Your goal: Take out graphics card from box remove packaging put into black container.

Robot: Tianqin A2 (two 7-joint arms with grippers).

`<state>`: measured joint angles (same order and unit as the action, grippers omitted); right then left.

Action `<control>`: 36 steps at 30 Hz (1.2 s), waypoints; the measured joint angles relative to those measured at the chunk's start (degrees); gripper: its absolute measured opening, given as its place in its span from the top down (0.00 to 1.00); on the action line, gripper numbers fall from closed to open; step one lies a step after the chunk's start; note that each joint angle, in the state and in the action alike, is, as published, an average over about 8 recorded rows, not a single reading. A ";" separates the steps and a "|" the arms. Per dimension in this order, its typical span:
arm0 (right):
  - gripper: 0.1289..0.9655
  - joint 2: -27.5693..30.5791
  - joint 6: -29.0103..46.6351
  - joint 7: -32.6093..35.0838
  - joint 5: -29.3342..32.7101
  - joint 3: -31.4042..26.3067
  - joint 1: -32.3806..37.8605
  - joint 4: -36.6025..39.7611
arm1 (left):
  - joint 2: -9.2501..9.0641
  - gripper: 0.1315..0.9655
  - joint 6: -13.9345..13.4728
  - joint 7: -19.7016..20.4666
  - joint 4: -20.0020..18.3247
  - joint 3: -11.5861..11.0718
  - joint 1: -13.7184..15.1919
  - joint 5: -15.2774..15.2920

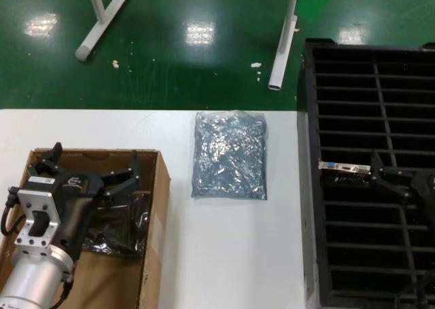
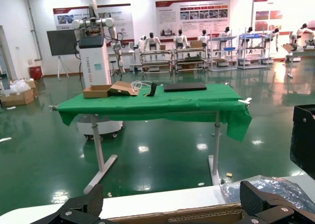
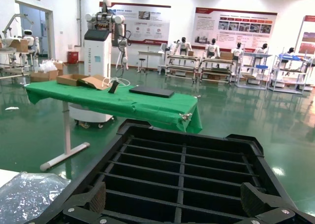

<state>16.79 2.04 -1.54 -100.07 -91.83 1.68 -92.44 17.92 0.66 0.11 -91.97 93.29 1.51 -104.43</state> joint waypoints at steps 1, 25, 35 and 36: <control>0.00 0.00 0.00 0.00 0.00 0.00 0.00 0.00 | 0.00 0.00 0.00 0.00 0.00 0.00 0.00 0.00; 0.00 0.00 0.00 0.00 0.00 0.00 0.00 0.00 | 0.00 0.00 0.00 0.00 0.00 0.00 0.00 0.00; 0.00 0.00 0.00 0.00 0.00 0.00 0.00 0.00 | 0.00 0.00 0.00 0.00 0.00 0.00 0.00 0.00; 0.00 0.00 0.00 0.00 0.00 0.00 0.00 0.00 | 0.00 0.00 0.00 0.00 0.00 0.00 0.00 0.00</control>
<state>16.79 2.04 -1.54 -100.07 -91.83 1.68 -92.44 17.92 0.66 0.11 -91.97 93.29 1.51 -104.43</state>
